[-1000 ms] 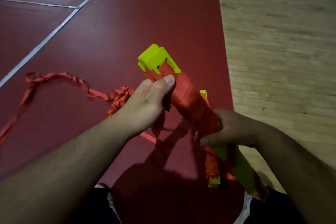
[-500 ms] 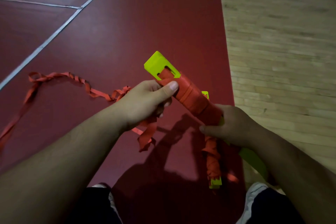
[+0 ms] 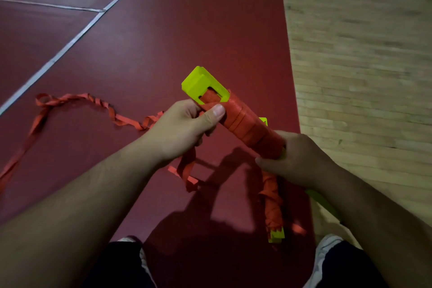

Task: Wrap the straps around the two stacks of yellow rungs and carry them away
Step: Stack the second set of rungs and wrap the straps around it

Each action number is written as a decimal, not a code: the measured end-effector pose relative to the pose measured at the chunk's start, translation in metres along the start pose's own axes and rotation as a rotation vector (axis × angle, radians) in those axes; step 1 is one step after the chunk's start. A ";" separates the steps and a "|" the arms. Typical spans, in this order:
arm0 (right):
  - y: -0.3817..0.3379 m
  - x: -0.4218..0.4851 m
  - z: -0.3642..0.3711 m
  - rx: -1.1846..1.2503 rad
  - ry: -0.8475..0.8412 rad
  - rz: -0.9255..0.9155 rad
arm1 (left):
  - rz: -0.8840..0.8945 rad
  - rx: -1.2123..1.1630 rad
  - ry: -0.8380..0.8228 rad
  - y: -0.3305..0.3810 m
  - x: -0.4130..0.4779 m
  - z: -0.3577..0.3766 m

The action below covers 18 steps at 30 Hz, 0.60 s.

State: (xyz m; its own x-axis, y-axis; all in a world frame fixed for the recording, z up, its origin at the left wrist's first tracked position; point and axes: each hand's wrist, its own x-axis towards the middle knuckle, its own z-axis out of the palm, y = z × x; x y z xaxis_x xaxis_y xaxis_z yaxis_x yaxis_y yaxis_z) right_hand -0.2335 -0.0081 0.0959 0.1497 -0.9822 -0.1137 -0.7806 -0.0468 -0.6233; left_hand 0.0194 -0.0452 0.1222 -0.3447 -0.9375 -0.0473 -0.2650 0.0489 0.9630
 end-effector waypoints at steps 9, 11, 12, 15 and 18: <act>0.002 -0.006 0.007 -0.110 0.065 0.055 | -0.172 -0.085 0.122 -0.003 -0.003 0.032; -0.001 -0.005 0.009 -0.113 0.078 0.068 | -0.206 -0.162 0.197 -0.007 -0.002 0.038; -0.002 -0.005 0.010 -0.123 0.085 0.072 | -0.210 -0.194 0.221 -0.007 -0.001 0.038; -0.005 -0.003 0.010 -0.169 0.098 0.078 | -0.205 -0.259 0.201 -0.002 0.001 0.031; -0.007 -0.003 0.008 -0.236 0.093 0.044 | -0.260 -0.208 0.191 0.000 0.000 0.032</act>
State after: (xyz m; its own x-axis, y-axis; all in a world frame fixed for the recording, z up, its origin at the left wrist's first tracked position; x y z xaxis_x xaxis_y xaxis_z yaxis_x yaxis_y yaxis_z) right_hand -0.2232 -0.0039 0.0946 0.0649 -0.9962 -0.0579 -0.9069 -0.0346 -0.4200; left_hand -0.0098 -0.0340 0.1135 -0.1109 -0.9575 -0.2661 -0.1260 -0.2521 0.9595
